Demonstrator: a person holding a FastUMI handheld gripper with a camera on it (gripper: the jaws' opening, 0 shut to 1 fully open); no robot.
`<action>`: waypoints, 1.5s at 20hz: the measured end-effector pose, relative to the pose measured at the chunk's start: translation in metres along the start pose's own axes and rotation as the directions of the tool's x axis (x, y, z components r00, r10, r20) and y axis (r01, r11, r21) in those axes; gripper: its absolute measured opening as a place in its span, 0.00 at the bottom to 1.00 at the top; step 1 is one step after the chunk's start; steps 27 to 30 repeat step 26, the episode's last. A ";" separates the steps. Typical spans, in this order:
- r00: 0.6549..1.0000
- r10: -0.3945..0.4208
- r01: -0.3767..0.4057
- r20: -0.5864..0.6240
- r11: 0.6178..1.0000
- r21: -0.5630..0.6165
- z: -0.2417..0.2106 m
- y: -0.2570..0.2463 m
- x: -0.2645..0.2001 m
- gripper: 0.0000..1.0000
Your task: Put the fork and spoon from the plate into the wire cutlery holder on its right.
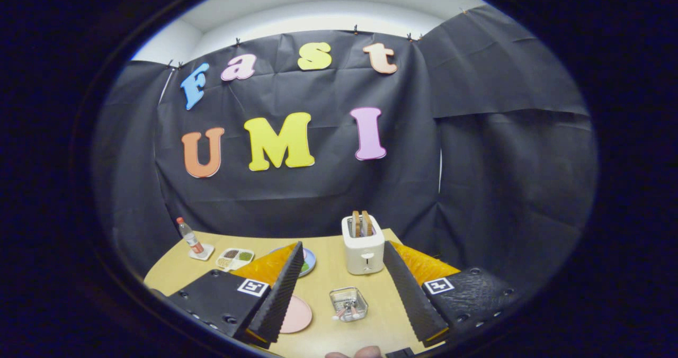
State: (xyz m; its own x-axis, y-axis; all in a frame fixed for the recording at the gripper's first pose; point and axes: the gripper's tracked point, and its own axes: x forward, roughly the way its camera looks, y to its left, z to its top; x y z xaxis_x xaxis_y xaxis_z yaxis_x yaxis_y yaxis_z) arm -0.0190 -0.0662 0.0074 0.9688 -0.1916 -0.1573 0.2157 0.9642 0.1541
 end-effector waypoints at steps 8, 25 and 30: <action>1.000 -0.024 0.024 0.017 1.000 -0.014 0.004 0.005 0.000 0.91; 0.996 -0.055 0.055 0.063 0.998 0.003 0.011 -0.013 -0.002 0.92; 0.996 -0.052 0.053 0.074 0.999 -0.002 0.014 -0.014 -0.003 0.92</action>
